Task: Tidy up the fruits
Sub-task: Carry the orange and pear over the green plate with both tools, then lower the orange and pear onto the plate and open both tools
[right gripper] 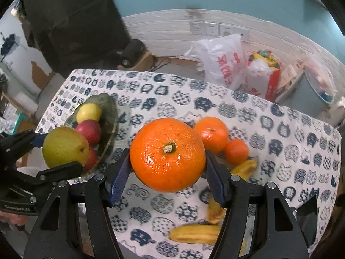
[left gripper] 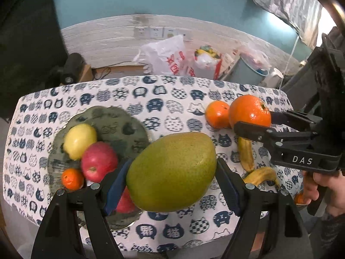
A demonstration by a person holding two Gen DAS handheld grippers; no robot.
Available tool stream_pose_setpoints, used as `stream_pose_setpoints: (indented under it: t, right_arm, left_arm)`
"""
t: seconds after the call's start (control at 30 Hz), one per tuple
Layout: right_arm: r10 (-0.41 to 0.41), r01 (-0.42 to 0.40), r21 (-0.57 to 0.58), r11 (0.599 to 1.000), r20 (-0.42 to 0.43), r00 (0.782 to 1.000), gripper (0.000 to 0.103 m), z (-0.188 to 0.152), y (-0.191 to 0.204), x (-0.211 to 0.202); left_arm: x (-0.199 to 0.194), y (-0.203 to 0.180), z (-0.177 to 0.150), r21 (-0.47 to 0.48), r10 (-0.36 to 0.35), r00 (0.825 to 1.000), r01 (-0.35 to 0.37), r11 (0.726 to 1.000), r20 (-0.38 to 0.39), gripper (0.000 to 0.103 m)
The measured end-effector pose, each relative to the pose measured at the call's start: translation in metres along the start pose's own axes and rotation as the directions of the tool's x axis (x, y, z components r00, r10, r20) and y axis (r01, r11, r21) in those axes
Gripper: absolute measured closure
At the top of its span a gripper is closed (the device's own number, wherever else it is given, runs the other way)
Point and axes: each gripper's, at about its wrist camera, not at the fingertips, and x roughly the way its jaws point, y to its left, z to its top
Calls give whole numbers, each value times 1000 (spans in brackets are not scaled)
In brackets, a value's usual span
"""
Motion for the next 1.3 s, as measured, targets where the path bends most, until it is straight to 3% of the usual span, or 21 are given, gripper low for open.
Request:
stream_pose_setpoints:
  t: [0.63,1.07,1.3]
  right_arm:
    - [78,-84,-115,990,-57,995,37,28,91,51]
    - [95,-112,-158,981,-114,989,37,33,130,89]
    - [91,-114,-157,981,-142,986,37,33,133,107]
  left_arm:
    - [-23,101,-34,-194,58,998,-54,980,16,23]
    - [11,140,-60,-230,110,991,-126,965,-78,23]
    - [35,145,-67,-241,87,987,-118,963,-136,23]
